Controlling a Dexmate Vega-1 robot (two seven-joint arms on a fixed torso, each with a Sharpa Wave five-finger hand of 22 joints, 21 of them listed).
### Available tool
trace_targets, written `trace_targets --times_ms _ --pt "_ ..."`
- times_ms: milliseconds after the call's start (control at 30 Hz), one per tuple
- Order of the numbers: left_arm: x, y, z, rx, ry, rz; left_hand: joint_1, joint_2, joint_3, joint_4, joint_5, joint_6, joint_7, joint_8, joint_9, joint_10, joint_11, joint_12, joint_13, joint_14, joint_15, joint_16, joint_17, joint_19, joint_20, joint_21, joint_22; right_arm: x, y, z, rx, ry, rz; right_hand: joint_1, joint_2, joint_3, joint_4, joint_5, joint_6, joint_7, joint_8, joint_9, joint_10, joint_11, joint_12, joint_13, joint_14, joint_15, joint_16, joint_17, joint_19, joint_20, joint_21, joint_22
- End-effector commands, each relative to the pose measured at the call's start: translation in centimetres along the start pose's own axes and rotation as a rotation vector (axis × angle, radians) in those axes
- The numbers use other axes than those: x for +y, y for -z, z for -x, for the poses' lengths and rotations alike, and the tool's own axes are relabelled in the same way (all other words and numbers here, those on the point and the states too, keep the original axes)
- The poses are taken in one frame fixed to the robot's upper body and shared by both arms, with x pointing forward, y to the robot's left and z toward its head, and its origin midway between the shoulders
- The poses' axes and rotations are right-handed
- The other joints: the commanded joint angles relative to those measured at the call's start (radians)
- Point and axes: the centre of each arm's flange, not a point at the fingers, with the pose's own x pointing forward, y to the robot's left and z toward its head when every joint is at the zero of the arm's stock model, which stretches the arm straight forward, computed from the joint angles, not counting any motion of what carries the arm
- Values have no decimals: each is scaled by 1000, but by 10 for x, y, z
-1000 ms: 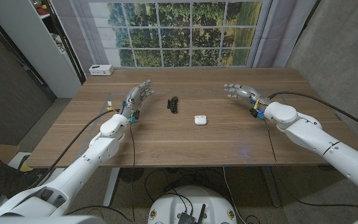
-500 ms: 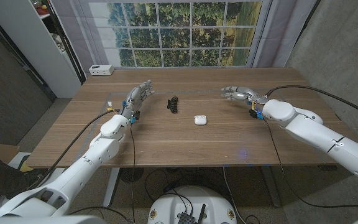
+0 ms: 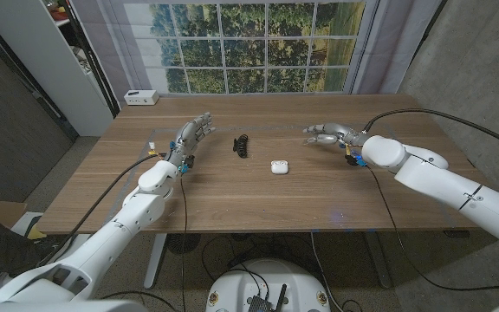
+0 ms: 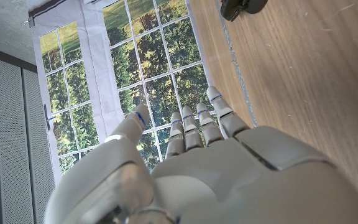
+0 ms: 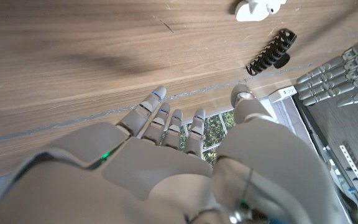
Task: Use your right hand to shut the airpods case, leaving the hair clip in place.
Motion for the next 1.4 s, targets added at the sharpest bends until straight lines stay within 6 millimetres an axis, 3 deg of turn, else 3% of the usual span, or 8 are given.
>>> trace_targets --times_ms 33,167,367,433,567,1000,1067,1400 --pt "-6 0 0 9 13 2 3 -3 8 1 3 10 1 3 3 7 -7 5 -1 10 1 1 3 2 4 -4 5 1 -9 5 45 -89 128 20 -1 6 -6 0 -8 2 -1 2 -10 1 -3 5 -9 -76 -2 1 -7 -1 -4 2" --pt "-8 0 1 4 9 5 4 -3 8 0 4 11 0 3 3 7 0 5 -1 9 0 1 3 2 3 -6 6 -1 -15 5 56 -115 174 58 3 14 -6 5 -3 -75 4 5 -18 -4 1 5 -23 -78 1 1 -20 -1 -1 2" --pt "-7 2 1 4 11 15 4 -3 8 0 4 12 1 3 3 8 -2 5 -2 10 1 1 3 2 4 -7 6 -3 -26 4 91 -169 236 86 1 10 0 7 -9 -34 2 6 -38 -4 1 6 -52 -70 1 2 -49 2 -2 2" --pt "-6 2 1 4 11 13 4 -3 8 -1 4 12 1 3 3 7 -2 5 -2 10 1 1 2 2 4 -7 6 -3 -29 3 99 -184 252 101 2 10 -1 8 -12 -77 2 7 -53 -4 0 6 -64 -67 1 1 -57 4 -1 2" --pt "-3 2 0 1 13 11 4 -3 8 0 4 13 1 2 3 9 -2 5 -2 10 0 1 3 2 4 -8 6 -2 -34 -2 105 -199 276 112 0 3 3 8 -30 -13 -3 6 -76 -5 -3 7 -76 -65 2 2 -68 5 1 2" --pt "2 2 -4 7 24 10 3 -3 8 0 3 14 2 2 3 8 -4 5 -3 11 1 1 3 2 5 -13 6 6 -50 -28 88 -227 316 127 6 -6 9 9 -4 -64 9 9 -82 2 7 8 -85 -63 8 3 -83 4 4 2" --pt "2 2 -4 8 23 11 3 -3 7 0 3 15 2 2 3 8 -4 5 -3 11 -1 1 3 2 5 -13 6 7 -51 -30 89 -236 317 127 3 -12 10 8 -6 -10 8 9 -81 3 9 8 -83 -64 10 3 -83 3 5 2" --pt "4 3 -4 5 16 13 2 -3 8 0 3 17 1 2 3 8 1 5 -3 11 -1 1 3 2 5 -16 6 12 -58 -37 104 -303 317 131 1 -17 9 7 -19 -4 1 8 -95 6 5 8 -101 -58 5 3 -101 6 0 2"
